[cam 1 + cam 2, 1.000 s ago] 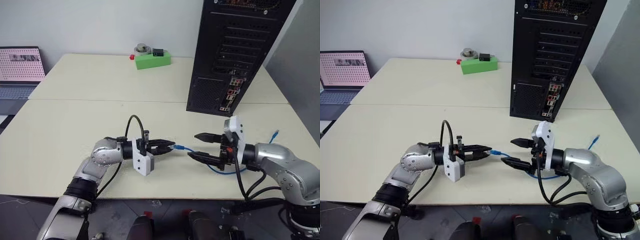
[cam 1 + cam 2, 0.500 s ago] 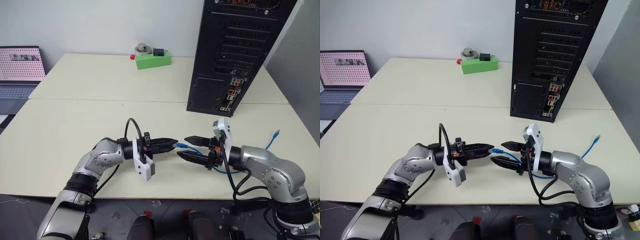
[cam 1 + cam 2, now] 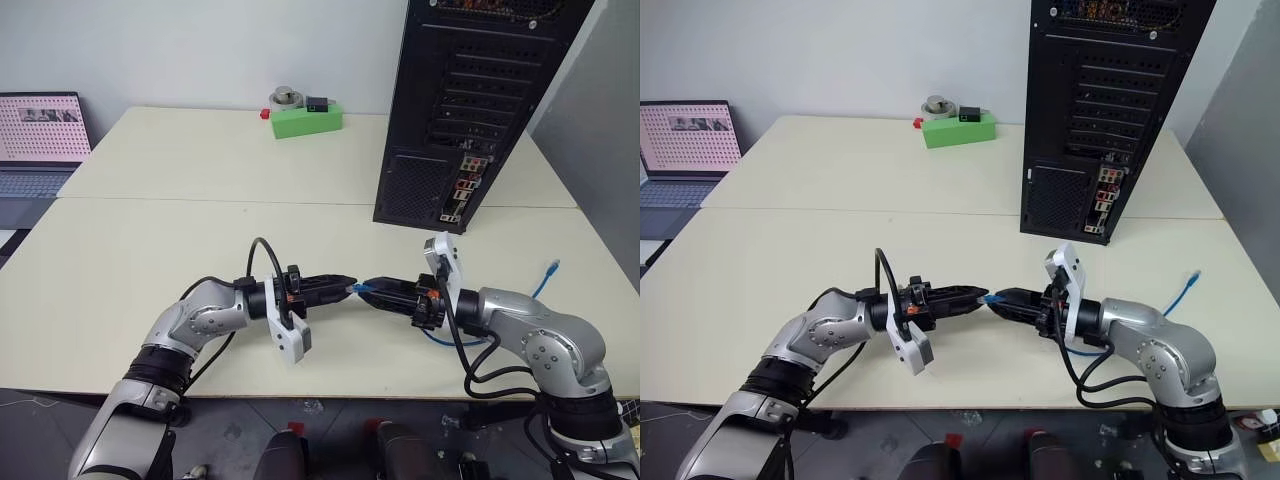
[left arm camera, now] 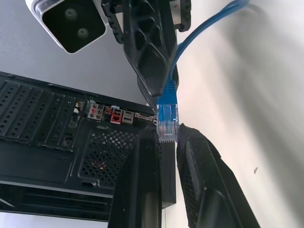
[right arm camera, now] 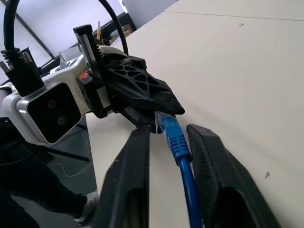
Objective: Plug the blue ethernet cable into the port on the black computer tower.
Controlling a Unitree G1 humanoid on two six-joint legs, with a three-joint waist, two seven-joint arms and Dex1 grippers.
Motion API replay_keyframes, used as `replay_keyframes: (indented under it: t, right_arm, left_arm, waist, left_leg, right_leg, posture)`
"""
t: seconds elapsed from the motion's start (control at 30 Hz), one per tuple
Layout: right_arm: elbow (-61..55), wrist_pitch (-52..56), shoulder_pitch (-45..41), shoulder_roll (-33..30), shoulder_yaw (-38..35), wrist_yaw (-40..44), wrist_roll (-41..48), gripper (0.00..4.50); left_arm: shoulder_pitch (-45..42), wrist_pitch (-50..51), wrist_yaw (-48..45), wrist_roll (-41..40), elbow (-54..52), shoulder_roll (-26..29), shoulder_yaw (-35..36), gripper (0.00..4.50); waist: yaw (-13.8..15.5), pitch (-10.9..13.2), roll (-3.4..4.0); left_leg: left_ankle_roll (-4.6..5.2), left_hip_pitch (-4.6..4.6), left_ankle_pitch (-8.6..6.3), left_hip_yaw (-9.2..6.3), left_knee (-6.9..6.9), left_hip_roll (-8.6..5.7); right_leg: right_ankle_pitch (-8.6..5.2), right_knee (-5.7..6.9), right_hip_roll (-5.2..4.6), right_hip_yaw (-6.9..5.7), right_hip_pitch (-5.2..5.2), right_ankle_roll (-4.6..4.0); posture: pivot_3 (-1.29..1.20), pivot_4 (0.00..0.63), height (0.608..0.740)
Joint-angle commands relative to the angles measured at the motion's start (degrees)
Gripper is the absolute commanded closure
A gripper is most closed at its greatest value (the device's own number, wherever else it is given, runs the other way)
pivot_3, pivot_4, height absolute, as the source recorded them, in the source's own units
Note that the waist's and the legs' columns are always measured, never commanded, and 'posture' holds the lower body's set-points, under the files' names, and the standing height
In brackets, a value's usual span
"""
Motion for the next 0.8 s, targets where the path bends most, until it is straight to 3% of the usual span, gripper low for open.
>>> replay_keyframes:
  t: [0.03, 0.1, 0.37, 0.43, 0.6, 0.7, 0.8]
  right_arm:
    - [-1.0, -0.1, -1.2, -0.3, 0.1, 0.6, 1.5, 4.13]
    - [-0.6, 0.2, -1.5, -0.2, -0.1, 0.6, 1.9, 4.5]
    - [0.5, 1.5, -2.4, -0.9, -0.6, 1.3, 3.0, 4.5]
    - [0.8, 1.9, -2.7, -1.2, -0.8, 1.4, 3.3, 4.5]
    - [0.9, 1.7, -2.9, -2.2, -0.8, 1.6, 2.9, 4.5]
    - [0.5, -0.3, -2.4, -2.5, -1.6, 0.2, 1.0, 4.5]
    - [-0.2, -3.8, -1.8, -1.8, -3.5, -4.6, -2.7, 4.5]
  left_arm:
    - [-0.8, -0.4, 2.1, 0.2, -1.8, 0.6, -0.2, 4.26]
    - [-1.0, -0.3, 2.9, 0.8, -1.6, 0.6, -0.2, 4.27]
    - [-1.2, 0.1, 5.0, 2.1, -1.0, 0.5, -1.1, 4.27]
    - [-1.1, 1.0, 4.6, 1.0, -0.6, 0.6, -1.6, 3.57]
    - [-0.4, 4.9, 1.6, -3.7, -0.1, 1.7, -3.0, 2.59]
    - [1.1, 10.8, -4.1, -11.6, -1.0, 2.9, -4.9, 2.07]
    - [4.2, 24.0, -12.9, -24.1, -5.5, 3.3, -5.6, 1.48]
  waist:
    - [0.0, 0.0, 0.0]
    - [0.0, 0.0, 0.0]
    - [0.0, 0.0, 0.0]
    - [0.0, 0.0, 0.0]
    - [0.0, 0.0, 0.0]
    - [-0.1, 0.0, 0.0]
    - [-0.2, 0.0, 0.01]
  left_leg:
    - [0.0, 0.0, 0.0, 0.0, 0.0, 0.0]
    - [0.0, 0.0, 0.0, 0.0, 0.0, 0.0]
    - [0.0, 0.0, 0.0, 0.0, 0.0, 0.0]
    - [0.0, 0.0, 0.0, -0.01, 0.0, 0.01]
    - [0.0, -0.01, 0.0, -0.01, 0.0, 0.0]
    - [0.0, -0.01, 0.0, -0.01, 0.0, 0.01]
    - [0.0, 0.0, 0.0, -0.01, -0.01, 0.02]
  right_leg:
    - [0.0, 0.0, 0.0, 0.0, 0.0, 0.0]
    - [0.0, 0.0, 0.0, 0.0, 0.0, 0.0]
    - [0.0, 0.01, -0.01, -0.01, 0.0, 0.0]
    - [0.0, 0.01, -0.01, -0.02, 0.0, 0.0]
    - [0.0, 0.01, -0.01, -0.02, 0.0, 0.0]
    - [0.0, 0.01, -0.01, -0.03, 0.0, 0.0]
    - [0.0, 0.02, 0.0, -0.03, 0.0, 0.0]
  posture:
    - [0.0, 0.15, 0.74]
    - [0.0, 0.15, 0.74]
    - [0.0, 0.15, 0.74]
    - [0.0, 0.15, 0.74]
    - [0.0, 0.15, 0.74]
    - [0.0, 0.15, 0.74]
    - [0.0, 0.15, 0.74]
